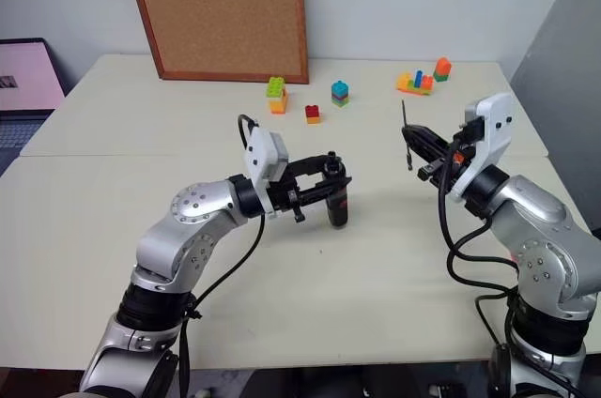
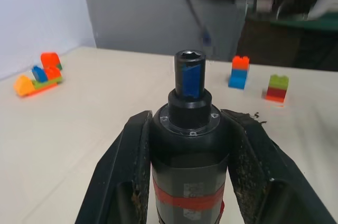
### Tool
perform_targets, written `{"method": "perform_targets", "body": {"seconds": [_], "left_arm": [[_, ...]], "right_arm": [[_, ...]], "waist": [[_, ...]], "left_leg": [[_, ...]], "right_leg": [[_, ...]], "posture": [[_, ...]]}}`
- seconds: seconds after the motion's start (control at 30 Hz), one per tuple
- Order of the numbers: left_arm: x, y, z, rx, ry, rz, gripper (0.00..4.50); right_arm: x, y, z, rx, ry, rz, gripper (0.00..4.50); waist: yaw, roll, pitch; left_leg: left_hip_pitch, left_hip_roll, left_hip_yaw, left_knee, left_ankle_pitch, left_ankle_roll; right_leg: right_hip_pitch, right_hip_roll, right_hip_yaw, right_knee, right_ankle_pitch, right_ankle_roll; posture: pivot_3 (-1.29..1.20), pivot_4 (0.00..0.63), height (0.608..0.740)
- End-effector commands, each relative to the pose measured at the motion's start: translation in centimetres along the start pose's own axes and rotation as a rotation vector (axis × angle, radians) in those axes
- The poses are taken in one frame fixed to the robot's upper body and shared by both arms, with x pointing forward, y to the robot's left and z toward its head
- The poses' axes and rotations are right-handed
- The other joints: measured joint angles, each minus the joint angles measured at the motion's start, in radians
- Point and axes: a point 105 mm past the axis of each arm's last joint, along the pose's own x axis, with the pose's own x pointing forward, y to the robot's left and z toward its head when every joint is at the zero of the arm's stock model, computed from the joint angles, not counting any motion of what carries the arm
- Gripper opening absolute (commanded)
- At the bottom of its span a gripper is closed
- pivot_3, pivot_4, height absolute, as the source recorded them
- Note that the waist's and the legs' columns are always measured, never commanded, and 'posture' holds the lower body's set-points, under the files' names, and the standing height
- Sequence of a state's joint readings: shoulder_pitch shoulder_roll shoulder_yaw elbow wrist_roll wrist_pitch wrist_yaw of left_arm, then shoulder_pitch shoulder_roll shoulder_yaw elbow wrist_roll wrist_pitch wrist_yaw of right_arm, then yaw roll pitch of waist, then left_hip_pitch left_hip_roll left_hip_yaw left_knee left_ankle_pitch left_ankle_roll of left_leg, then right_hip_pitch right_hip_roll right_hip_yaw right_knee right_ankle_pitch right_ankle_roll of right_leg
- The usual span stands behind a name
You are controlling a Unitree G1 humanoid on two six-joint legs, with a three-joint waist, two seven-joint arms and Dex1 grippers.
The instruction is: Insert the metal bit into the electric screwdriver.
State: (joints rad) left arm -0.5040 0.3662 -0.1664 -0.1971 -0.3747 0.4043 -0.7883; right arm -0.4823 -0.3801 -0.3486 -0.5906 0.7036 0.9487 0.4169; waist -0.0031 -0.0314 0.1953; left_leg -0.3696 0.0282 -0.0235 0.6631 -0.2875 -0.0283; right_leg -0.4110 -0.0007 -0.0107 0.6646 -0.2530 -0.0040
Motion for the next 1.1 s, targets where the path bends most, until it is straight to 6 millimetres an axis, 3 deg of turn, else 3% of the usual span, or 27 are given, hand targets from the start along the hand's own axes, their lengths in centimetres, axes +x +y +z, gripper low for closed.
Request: {"method": "perform_targets", "body": {"seconds": [0.03,0.53,0.7,1.1], "left_arm": [[0.2,-0.3,0.8,0.044,-0.037,-0.004,1.65],[0.1,-1.0,2.2,0.027,-0.065,-0.048,1.64],[-0.1,-0.2,0.1,0.036,-0.005,-0.024,1.64],[0.2,0.1,-0.2,0.069,-0.001,-0.030,1.64]], "right_arm": [[-0.1,1.2,2.2,-0.009,-0.117,0.054,0.00],[1.0,4.2,3.4,-0.018,-0.236,0.181,0.00],[1.7,5.4,3.2,-0.048,-0.258,0.235,0.00],[3.7,7.4,2.7,-0.081,-0.291,0.312,0.00]], "waist": [[0.000,0.000,0.000],[0.000,0.000,0.000],[0.000,0.000,0.000],[-0.001,0.000,0.000]], "left_leg": [[0.000,0.000,0.000,0.000,0.000,0.000],[0.000,0.000,0.000,0.000,0.000,0.000],[0.000,0.000,0.000,0.000,0.000,0.000],[0.003,0.000,0.000,0.000,0.000,0.000]], "right_leg": [[0.000,0.000,0.000,0.000,0.000,0.000],[0.000,0.000,0.000,0.000,0.002,-0.004],[0.000,0.000,0.000,0.000,0.002,-0.003],[0.001,0.000,0.000,0.002,0.001,-0.002]], "posture": [[0.00,0.150,0.740],[0.00,0.150,0.740],[0.00,0.150,0.740],[0.00,0.150,0.740]]}}
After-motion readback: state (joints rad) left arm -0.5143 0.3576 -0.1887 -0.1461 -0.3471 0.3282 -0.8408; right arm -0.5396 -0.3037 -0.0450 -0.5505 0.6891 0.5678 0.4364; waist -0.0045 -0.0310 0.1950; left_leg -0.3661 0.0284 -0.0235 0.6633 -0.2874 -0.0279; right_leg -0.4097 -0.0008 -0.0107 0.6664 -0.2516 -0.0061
